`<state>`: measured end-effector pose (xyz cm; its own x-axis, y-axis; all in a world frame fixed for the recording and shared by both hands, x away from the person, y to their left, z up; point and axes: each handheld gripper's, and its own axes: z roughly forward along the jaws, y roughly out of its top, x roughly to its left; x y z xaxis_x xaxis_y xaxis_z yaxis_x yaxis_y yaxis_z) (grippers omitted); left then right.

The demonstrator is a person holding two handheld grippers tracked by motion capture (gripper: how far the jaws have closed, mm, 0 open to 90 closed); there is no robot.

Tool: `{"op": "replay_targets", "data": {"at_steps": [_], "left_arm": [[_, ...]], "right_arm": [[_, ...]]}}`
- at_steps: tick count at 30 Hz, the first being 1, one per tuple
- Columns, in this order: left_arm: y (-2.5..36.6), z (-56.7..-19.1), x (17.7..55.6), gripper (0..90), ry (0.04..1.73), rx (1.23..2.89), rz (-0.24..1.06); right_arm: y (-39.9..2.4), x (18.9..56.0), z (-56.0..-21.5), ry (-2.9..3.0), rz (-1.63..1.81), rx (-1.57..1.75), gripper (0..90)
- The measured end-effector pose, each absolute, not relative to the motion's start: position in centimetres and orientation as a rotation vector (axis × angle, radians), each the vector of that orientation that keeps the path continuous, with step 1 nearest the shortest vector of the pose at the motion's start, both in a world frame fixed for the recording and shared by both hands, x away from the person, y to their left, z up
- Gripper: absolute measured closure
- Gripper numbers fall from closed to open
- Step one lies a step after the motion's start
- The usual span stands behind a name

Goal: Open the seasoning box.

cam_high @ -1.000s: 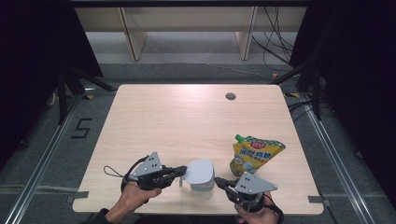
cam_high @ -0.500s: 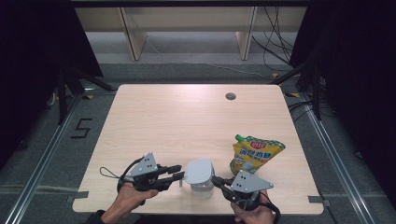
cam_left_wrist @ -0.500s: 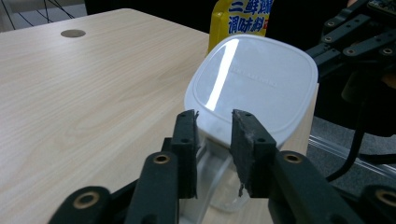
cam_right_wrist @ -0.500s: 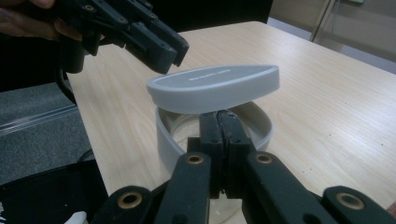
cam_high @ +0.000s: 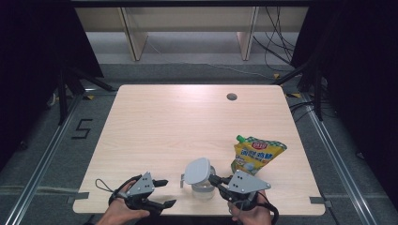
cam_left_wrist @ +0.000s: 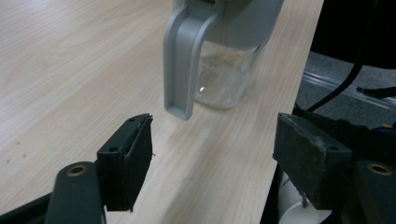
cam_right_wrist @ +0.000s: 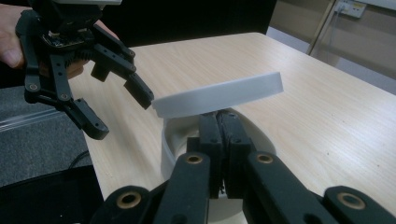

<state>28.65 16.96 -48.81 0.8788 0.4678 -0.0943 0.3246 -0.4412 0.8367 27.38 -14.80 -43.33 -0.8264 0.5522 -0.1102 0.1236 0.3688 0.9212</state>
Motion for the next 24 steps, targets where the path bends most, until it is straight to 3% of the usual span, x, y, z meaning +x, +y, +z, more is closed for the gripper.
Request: {"op": "replay_targets", "data": {"at_steps": [11,24], "left_arm": [[17.8,-49.2,28.8,19.9,0.642,2.104,0.251],[18.1,-49.6,29.5,17.8,0.654,2.093,0.287]], "right_arm": [[-13.1,27.6,-42.7,2.236,1.441,0.536,89.0],[-10.9,27.7,-42.6,2.266,1.409,0.473,88.5]]}}
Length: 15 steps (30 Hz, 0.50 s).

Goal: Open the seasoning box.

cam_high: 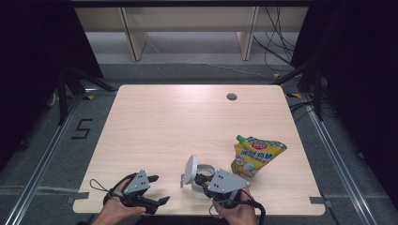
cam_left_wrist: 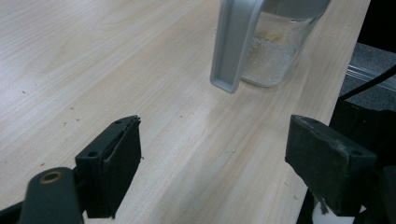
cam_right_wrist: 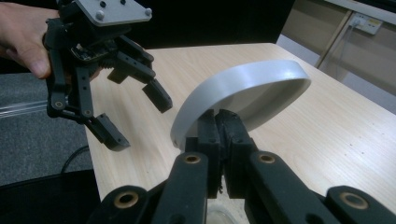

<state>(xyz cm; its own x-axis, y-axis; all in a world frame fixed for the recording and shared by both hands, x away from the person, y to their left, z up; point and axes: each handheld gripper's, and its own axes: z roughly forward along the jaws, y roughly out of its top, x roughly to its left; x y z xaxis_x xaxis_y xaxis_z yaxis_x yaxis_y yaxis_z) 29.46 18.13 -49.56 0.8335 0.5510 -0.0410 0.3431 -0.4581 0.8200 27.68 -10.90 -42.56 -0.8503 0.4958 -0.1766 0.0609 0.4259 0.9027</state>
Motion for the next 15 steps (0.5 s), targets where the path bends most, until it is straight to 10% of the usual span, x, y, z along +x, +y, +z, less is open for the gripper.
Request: {"op": "replay_targets", "data": {"at_steps": [15], "left_arm": [[18.2,-49.3,29.3,17.7,0.682,2.089,0.282]], "right_arm": [[-12.4,27.9,-41.9,2.216,1.411,0.510,80.0]]}}
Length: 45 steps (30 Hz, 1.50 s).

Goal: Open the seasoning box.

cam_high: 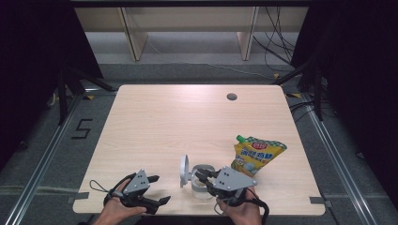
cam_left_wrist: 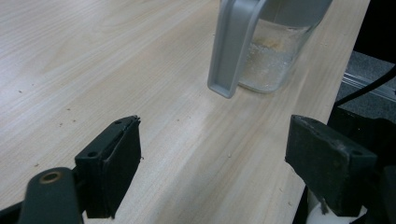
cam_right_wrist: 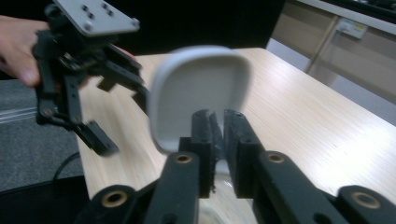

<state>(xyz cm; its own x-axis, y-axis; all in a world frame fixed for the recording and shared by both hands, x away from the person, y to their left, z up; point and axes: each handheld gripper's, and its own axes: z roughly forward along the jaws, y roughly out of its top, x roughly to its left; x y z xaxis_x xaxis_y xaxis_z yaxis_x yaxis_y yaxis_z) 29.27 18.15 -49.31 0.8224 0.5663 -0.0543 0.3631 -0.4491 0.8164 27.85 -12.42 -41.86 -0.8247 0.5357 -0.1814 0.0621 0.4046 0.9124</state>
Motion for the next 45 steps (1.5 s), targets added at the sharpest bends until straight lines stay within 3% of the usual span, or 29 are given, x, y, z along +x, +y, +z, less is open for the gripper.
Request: {"op": "replay_targets", "data": {"at_steps": [9,19,26,35,45], "left_arm": [[17.9,-49.2,28.8,17.7,0.721,2.045,0.281],[18.0,-49.4,28.9,17.8,0.724,2.033,0.271],[18.0,-49.4,28.9,17.9,0.721,2.037,0.273],[18.0,-49.3,29.0,17.9,0.698,2.051,0.285],[17.9,-49.6,29.1,17.9,0.718,2.050,0.275]], "right_arm": [[-19.4,27.2,-43.8,2.156,1.407,0.676,56.1],[-24.6,26.9,-45.4,2.116,1.361,0.854,48.0],[-26.0,26.5,-45.9,2.082,1.350,1.043,40.0],[-28.6,27.8,-47.1,2.002,1.375,1.149,21.0],[-29.5,29.8,-48.2,2.006,1.421,1.112,16.0]]}}
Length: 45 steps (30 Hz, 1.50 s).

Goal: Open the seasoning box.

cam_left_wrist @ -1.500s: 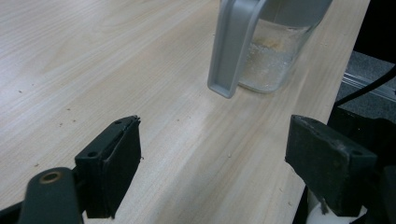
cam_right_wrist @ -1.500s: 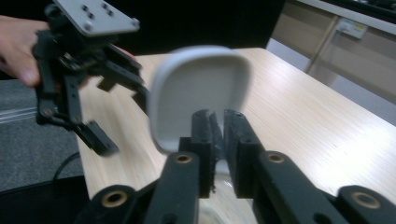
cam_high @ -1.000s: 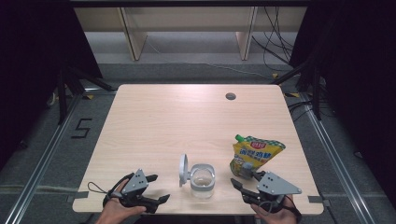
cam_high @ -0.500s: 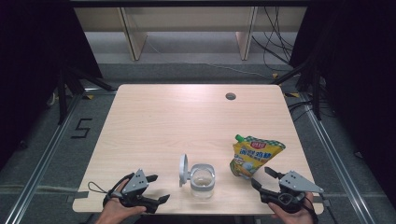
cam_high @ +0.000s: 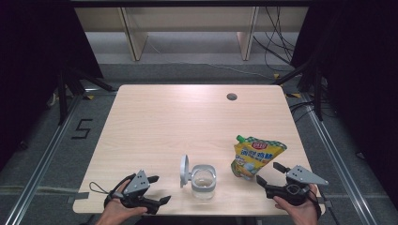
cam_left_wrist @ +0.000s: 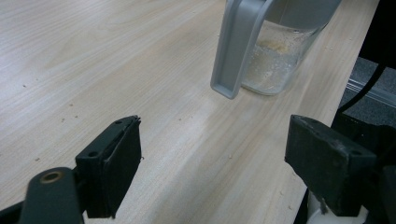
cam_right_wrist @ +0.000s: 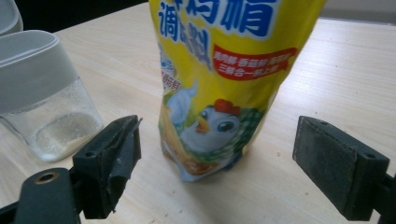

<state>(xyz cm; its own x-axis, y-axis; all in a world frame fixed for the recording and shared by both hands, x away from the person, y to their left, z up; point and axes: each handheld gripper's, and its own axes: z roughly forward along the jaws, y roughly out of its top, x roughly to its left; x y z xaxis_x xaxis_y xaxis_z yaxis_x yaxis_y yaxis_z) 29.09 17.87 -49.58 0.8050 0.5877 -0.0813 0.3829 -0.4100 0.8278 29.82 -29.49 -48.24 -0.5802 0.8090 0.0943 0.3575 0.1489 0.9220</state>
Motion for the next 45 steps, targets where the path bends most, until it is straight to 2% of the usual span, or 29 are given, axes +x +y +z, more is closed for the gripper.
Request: {"op": "replay_targets", "data": {"at_steps": [12,31,39,40,45], "left_arm": [[17.9,-49.5,29.1,17.9,0.727,2.051,0.271],[17.9,-49.6,29.3,17.9,0.724,2.076,0.273],[18.0,-49.6,29.3,17.9,0.719,2.085,0.295],[17.8,-49.7,29.2,18.0,0.723,2.062,0.263],[17.7,-49.7,29.2,18.1,0.718,2.062,0.261]], "right_arm": [[-30.2,32.8,-49.5,2.057,1.474,1.033,16.0],[-28.6,34.8,-50.3,2.067,1.556,1.013,16.2],[-28.4,35.8,-50.7,2.060,1.590,0.961,20.0],[-28.4,35.9,-50.7,2.069,1.579,0.956,19.1],[-28.1,36.1,-50.9,2.073,1.614,0.963,21.2]]}}
